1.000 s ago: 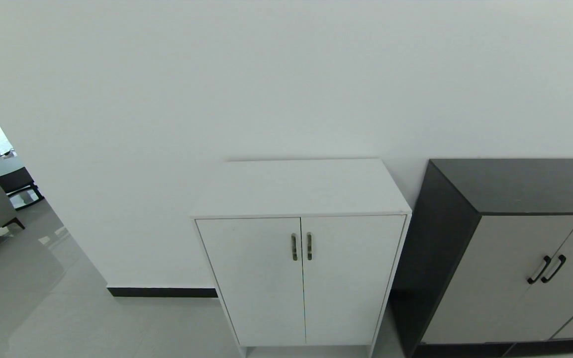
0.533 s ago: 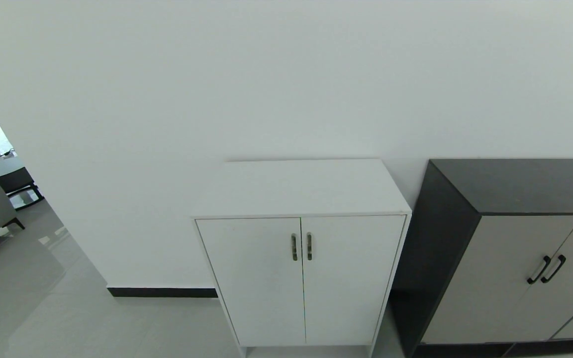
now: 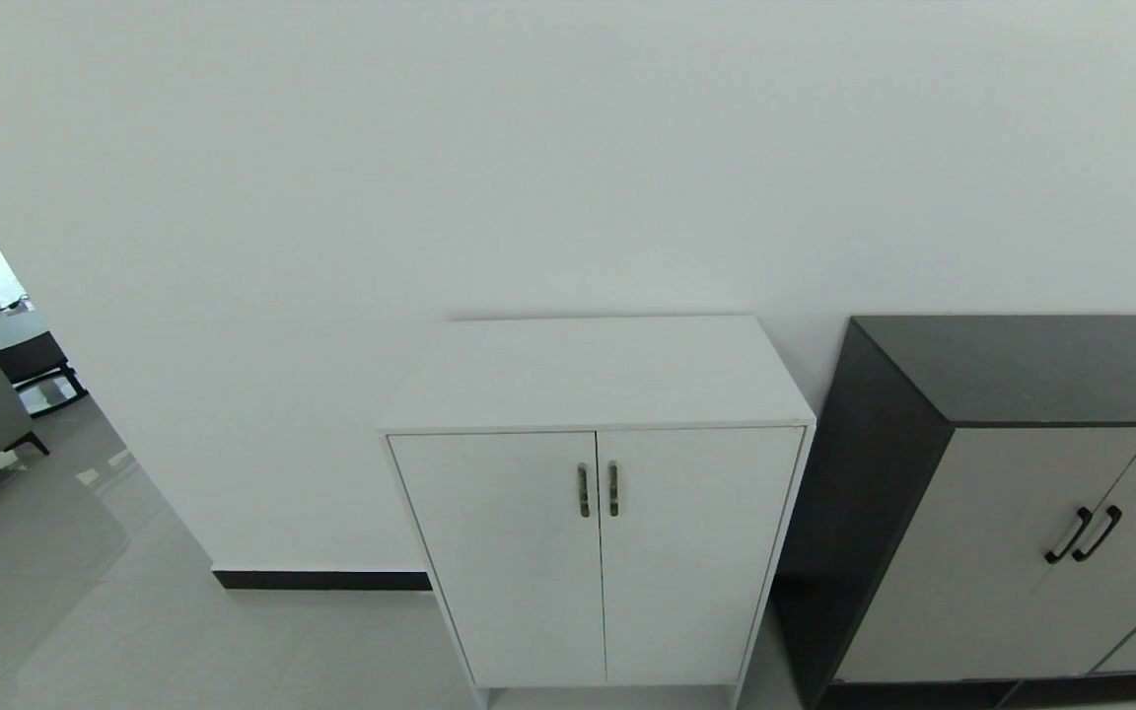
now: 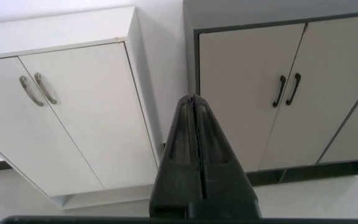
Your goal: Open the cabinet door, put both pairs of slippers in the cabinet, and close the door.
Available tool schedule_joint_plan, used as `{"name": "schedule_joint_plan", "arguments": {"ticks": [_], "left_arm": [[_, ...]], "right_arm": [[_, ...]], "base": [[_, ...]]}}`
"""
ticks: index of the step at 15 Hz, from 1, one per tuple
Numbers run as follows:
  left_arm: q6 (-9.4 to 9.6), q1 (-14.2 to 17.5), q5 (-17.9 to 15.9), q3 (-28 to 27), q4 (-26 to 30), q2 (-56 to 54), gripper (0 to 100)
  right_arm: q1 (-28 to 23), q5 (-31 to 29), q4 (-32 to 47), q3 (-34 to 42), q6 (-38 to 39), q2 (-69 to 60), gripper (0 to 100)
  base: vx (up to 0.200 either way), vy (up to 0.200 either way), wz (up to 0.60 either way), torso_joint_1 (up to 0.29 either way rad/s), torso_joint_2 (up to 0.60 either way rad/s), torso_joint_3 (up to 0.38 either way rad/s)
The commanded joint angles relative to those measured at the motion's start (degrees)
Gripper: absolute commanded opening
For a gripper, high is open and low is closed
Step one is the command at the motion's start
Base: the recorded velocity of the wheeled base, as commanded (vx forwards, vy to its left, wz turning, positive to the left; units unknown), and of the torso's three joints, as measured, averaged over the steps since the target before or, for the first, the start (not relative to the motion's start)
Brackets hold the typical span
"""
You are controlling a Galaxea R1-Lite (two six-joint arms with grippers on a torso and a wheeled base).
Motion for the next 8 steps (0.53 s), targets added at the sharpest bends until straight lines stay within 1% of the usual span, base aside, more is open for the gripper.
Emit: {"name": "schedule_joint_plan", "arguments": {"ticks": [1,8], "left_arm": [[-0.04,0.0,0.0,0.0,0.0,0.0,0],[-0.04,0.0,0.0,0.0,0.0,0.0,0]], "right_arm": [[0.0,0.0,0.0,0.0,-0.1,0.0,0],[0.0,0.1,0.0,0.0,-0.3,0.0,0]], "base": [[0.000,0.000,0.00,0.000,0.00,0.000],[0.000,0.000,0.00,0.000,0.00,0.000]]}}
